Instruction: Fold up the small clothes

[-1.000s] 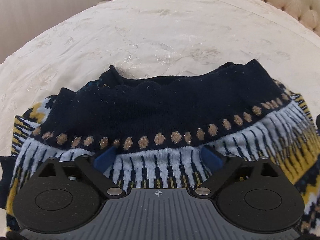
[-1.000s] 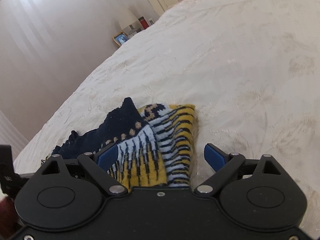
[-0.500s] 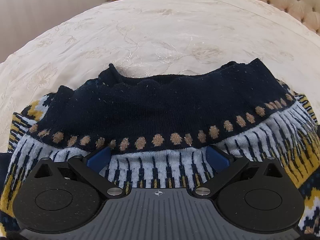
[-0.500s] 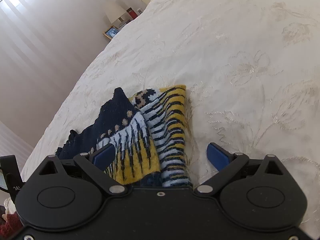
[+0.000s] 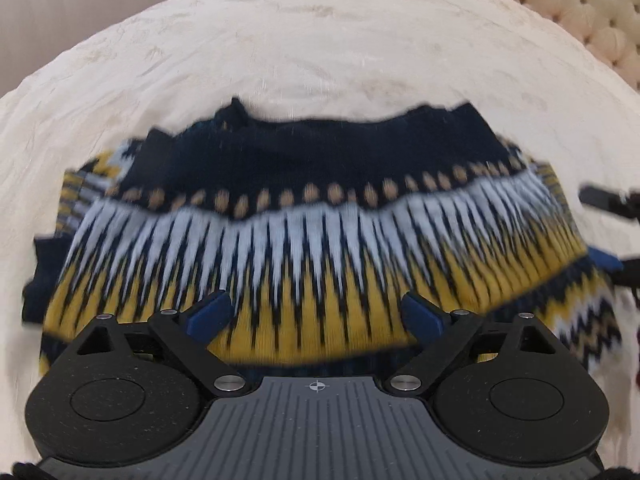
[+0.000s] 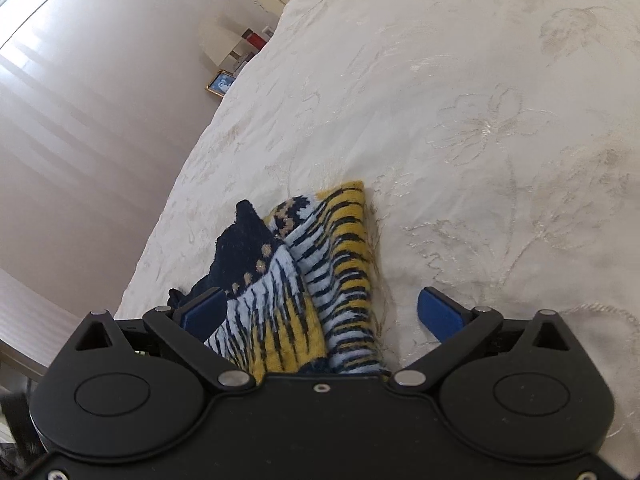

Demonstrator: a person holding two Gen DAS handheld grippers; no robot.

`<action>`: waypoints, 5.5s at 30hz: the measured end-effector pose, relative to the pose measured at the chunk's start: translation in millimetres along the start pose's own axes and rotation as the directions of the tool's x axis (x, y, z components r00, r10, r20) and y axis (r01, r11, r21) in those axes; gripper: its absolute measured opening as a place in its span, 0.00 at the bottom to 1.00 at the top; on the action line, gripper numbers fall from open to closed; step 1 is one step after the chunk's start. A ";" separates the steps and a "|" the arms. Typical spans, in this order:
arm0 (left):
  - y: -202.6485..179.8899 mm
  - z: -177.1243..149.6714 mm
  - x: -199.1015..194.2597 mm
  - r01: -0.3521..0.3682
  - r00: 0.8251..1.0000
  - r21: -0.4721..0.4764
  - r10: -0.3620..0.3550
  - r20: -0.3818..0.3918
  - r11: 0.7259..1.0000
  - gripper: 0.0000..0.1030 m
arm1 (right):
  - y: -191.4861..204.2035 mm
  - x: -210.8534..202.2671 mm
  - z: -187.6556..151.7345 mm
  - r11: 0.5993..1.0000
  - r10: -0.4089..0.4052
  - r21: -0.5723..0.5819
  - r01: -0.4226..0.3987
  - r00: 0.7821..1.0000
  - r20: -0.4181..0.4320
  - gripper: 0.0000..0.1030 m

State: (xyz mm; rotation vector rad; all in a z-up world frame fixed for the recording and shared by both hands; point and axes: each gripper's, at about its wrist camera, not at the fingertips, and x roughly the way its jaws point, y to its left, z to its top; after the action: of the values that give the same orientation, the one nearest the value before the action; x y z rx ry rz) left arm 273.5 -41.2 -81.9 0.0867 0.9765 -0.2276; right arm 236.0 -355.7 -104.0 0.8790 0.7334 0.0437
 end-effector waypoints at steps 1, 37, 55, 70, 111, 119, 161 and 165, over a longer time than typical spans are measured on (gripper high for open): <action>-1.1 -4.9 -1.7 -0.002 1.000 0.009 0.002 -0.004 1.000 0.90 | 0.0 0.1 0.5 1.000 0.001 -0.002 -0.001 1.000 -0.007 0.99; -13.3 -38.1 14.2 -0.036 0.999 0.043 0.035 0.031 0.998 1.00 | 12.2 36.8 -27.3 0.978 0.182 -0.080 -0.190 0.979 -0.096 0.93; 71.3 -61.9 -60.0 0.109 0.986 -0.085 -0.097 0.135 0.990 0.86 | 59.6 15.7 -31.8 0.958 -0.079 -0.279 0.061 0.995 -0.053 0.34; 150.4 -92.1 -87.3 0.139 0.979 -0.121 -0.117 0.167 0.983 0.86 | 201.9 19.5 -53.7 0.870 -0.133 -0.485 0.091 0.990 -0.054 0.32; 214.7 -104.7 -102.0 0.270 0.947 -0.302 -0.196 0.254 0.914 0.86 | 278.1 19.2 -160.8 0.546 -0.011 -0.838 -0.016 1.000 -0.026 0.56; 219.4 -66.4 -107.1 0.287 0.944 -0.335 -0.205 0.259 0.897 0.86 | 265.6 -7.9 -210.6 0.410 0.058 -0.911 -0.047 0.998 -0.025 0.63; 199.5 -32.1 -62.2 0.291 0.940 -0.230 -0.233 0.251 0.929 0.66 | 238.3 6.1 -230.0 0.538 0.102 -0.826 -0.168 0.986 -0.134 0.65; 180.1 -40.0 -79.7 0.278 0.924 -0.156 -0.219 0.313 0.948 0.70 | 224.5 -1.0 -201.1 0.606 0.120 -0.783 -0.138 0.989 -0.081 0.65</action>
State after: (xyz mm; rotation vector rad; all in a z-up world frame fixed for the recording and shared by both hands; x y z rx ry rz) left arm 239.6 153.1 -43.4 -0.2514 0.7075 -0.3656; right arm 171.5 -71.7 -26.4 0.0606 0.5741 0.4812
